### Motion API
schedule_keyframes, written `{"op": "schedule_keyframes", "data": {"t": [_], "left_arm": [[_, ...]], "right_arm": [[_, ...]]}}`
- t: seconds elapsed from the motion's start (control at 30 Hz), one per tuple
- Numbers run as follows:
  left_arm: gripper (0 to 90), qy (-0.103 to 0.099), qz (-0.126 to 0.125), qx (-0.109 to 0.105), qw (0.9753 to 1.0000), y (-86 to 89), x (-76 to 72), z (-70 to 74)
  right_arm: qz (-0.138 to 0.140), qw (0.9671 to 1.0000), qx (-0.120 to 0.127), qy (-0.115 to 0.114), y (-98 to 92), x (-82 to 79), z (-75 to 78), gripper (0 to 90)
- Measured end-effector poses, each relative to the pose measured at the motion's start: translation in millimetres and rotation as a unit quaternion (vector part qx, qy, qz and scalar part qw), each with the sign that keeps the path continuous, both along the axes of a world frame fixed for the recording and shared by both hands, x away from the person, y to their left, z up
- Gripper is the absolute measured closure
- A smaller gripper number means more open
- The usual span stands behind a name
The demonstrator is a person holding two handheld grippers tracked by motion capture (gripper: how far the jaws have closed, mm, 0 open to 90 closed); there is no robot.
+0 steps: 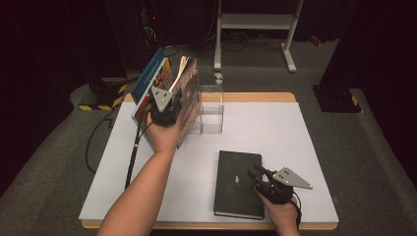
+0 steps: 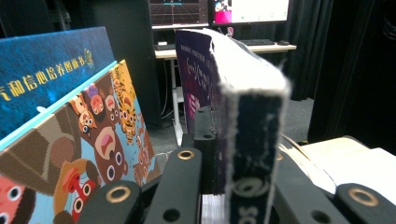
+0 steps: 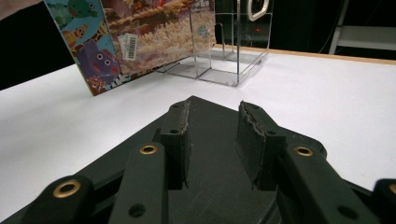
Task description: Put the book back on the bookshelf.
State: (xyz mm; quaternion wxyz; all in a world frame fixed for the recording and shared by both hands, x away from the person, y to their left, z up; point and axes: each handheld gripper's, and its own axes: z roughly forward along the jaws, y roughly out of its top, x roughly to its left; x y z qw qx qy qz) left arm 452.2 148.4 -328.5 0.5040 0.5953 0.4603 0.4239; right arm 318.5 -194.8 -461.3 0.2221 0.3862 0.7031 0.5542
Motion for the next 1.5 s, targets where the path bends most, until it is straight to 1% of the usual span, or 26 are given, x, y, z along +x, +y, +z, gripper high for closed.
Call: {"op": "schedule_keyframes", "data": {"t": [0.13, 0.27, 0.67, 0.87, 1.0, 1.07, 1.17, 1.23, 1.3, 1.4, 1.43, 1.5], "left_arm": [[84.1, 0.001, 0.007, 0.005, 1.0000, -1.9, 7.7, -3.4], [84.1, -0.002, 0.012, 0.003, 0.9999, -2.1, 14.2, -6.0], [84.1, 0.004, 0.025, 0.001, 0.9997, -2.4, 32.8, -18.9], [84.1, -0.003, 0.025, -0.003, 0.9997, -2.9, 35.4, -25.0], [84.0, -0.004, 0.025, -0.004, 0.9997, -2.5, 36.4, -26.7], [83.9, -0.004, 0.025, -0.008, 0.9996, -1.5, 36.1, -27.6], [83.3, -0.003, 0.029, -0.005, 0.9996, -0.9, 33.0, -29.3], [80.7, 0.004, 0.031, -0.001, 0.9995, -0.9, 30.8, -28.7], [72.9, 0.021, 0.024, -0.008, 0.9995, 0.4, 30.6, -27.9], [69.5, 0.026, 0.016, -0.003, 0.9995, 0.7, 26.8, -27.3], [68.2, 0.026, 0.015, 0.001, 0.9995, 0.2, 25.8, -27.1], [67.0, 0.035, 0.008, 0.000, 0.9994, 0.2, 25.9, -27.6]], "right_arm": [[0.004, 1.0000, -0.001, 0.001, 1.3, -0.5, -0.3, 63.8], [0.005, 1.0000, 0.000, 0.001, 2.9, -1.7, 0.2, 63.9], [0.006, 1.0000, -0.001, 0.001, 3.3, -1.8, -0.6, 64.2], [0.006, 1.0000, -0.003, 0.003, 3.7, -1.4, -1.7, 64.3], [0.006, 1.0000, -0.003, 0.003, 3.6, -1.2, -1.8, 64.2], [0.006, 1.0000, -0.002, 0.004, 3.8, -1.1, -1.9, 64.2], [0.007, 1.0000, -0.003, 0.004, 4.5, -1.6, -1.8, 64.2], [0.006, 1.0000, -0.002, 0.003, 4.2, -1.8, -1.1, 64.2], [0.005, 1.0000, 0.001, 0.001, 3.0, -2.2, -0.2, 64.1], [0.001, 1.0000, 0.008, 0.000, 1.1, -2.9, 1.4, 64.1], [0.002, 1.0000, 0.007, -0.001, 1.4, -3.3, 1.7, 64.1], [0.003, 1.0000, 0.004, -0.002, 2.5, -4.3, 2.0, 64.1]]}}
